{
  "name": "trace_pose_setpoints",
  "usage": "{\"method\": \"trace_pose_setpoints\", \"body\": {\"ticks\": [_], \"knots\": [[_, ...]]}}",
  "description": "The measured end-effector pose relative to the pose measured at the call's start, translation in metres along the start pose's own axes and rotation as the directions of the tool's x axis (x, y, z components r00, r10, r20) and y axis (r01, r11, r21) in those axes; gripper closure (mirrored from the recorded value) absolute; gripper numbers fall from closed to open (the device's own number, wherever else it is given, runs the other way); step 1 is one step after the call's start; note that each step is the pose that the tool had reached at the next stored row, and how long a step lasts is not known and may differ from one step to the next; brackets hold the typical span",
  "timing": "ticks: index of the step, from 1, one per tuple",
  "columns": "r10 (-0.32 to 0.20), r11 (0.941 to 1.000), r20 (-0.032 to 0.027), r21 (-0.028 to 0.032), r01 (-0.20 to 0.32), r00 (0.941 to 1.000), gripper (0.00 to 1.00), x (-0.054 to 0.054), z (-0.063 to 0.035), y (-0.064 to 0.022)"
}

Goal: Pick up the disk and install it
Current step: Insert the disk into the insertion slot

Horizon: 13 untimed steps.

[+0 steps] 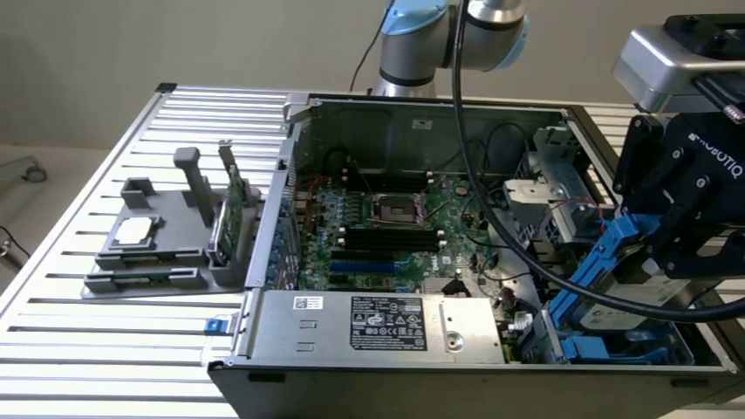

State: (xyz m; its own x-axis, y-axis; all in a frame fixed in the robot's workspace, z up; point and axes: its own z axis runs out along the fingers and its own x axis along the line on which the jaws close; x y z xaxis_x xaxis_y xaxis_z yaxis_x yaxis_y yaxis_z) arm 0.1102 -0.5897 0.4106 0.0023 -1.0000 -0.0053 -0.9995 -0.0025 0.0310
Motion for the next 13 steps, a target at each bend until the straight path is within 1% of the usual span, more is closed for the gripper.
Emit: {"method": "trace_pose_setpoints", "body": {"ticks": [2, 3, 5, 6, 11, 13], "knots": [[0.000, 1.0000, 0.0002, 0.0002, 0.000, 1.0000, 0.66, 0.0000, 0.0002, 0.0000], [0.000, 1.0000, -0.0001, 0.0002, 0.000, 1.0000, 0.60, 0.0000, 0.0001, 0.0001], [0.000, 1.0000, -0.0001, 0.0004, 0.000, 1.0000, 0.60, 0.0000, 0.0002, 0.0002], [0.000, 1.0000, -0.0001, 0.0004, 0.000, 1.0000, 0.53, 0.0000, 0.0002, 0.0001], [0.000, 1.0000, 0.0001, 0.0004, 0.000, 1.0000, 0.53, 0.0000, 0.0000, 0.0002], [0.000, 1.0000, 0.0002, 0.0004, 0.000, 1.0000, 0.53, 0.0000, -0.0034, 0.0003]]}}
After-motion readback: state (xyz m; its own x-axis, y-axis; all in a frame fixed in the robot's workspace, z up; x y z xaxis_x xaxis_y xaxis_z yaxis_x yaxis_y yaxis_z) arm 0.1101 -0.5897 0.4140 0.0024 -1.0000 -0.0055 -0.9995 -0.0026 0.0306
